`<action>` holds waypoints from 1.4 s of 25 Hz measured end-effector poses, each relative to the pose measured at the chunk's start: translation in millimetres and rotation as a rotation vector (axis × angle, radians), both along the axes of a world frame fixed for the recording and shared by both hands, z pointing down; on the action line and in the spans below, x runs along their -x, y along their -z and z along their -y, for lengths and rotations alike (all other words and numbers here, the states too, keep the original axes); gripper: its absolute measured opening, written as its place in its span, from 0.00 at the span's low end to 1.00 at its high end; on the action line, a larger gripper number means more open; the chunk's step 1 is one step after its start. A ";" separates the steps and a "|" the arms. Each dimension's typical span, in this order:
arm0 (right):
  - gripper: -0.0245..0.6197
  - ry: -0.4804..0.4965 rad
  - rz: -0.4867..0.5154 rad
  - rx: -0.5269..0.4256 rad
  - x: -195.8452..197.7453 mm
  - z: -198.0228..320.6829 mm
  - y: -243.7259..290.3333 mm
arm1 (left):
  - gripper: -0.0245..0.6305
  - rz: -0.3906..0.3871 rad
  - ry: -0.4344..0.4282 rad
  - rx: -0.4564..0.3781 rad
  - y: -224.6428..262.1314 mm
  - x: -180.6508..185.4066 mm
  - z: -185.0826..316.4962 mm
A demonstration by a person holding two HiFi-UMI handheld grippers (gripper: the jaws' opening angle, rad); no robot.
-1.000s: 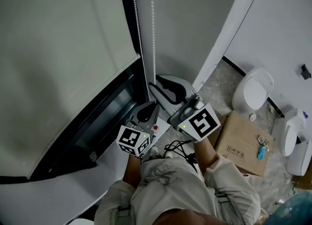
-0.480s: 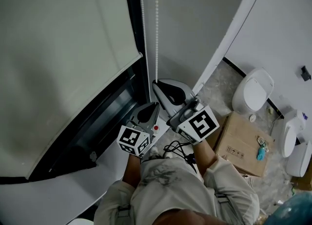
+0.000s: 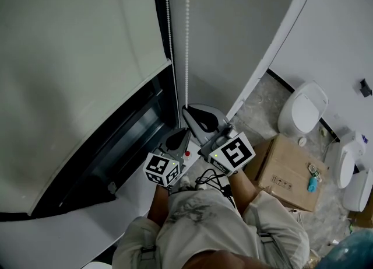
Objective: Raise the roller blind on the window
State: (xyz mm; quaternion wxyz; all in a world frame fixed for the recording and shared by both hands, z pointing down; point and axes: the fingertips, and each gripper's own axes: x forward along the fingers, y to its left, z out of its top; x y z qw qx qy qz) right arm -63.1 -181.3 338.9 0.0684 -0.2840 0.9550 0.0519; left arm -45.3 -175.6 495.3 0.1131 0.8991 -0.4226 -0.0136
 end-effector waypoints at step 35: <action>0.05 -0.023 -0.075 0.113 -10.5 -24.0 -72.9 | 0.06 0.033 -0.008 0.113 -69.6 -9.7 -33.2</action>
